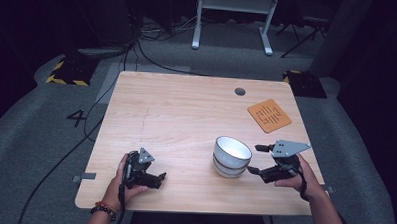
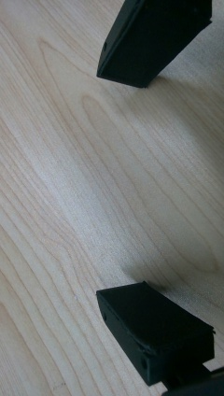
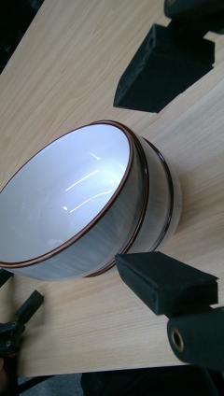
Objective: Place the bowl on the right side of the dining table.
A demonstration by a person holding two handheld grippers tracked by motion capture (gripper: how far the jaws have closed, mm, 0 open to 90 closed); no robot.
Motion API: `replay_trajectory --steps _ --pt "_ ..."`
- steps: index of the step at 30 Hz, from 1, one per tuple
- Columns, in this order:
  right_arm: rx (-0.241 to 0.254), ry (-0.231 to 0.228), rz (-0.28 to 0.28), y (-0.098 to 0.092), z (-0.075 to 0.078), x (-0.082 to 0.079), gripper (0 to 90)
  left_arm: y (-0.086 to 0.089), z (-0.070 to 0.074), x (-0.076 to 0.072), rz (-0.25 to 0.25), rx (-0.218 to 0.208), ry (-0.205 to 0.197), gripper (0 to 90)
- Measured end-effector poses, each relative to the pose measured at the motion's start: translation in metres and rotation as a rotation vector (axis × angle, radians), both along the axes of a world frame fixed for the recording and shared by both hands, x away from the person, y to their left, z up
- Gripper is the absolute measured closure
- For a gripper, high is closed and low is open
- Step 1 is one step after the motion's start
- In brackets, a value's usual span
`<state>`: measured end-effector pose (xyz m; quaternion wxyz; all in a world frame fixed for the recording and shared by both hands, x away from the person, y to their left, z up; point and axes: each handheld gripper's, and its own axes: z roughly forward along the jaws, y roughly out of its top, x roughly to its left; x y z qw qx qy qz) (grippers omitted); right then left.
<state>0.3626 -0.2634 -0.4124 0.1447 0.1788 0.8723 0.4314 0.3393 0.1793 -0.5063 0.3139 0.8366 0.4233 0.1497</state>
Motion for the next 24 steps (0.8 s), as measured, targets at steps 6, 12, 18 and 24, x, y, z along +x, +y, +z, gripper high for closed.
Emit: replay_trajectory --steps 6,12,18,24 --pt "-0.004 -0.002 0.015 0.004 0.002 -0.001 20.6 0.0 0.0 0.0 0.0 0.001 0.001 0.1" --pt "-0.006 0.002 0.032 0.01 0.003 -0.001 20.6 0.0 0.0 0.0 0.0 0.0 0.0 0.1" --pt "-0.005 0.005 0.051 0.017 0.003 -0.001 20.8 0.0 0.0 0.0 0.0 0.0 0.0 0.1" --pt "-0.017 0.004 0.069 0.023 0.004 -0.001 21.1 0.0 0.0 0.0 0.0 0.001 0.0 0.1"
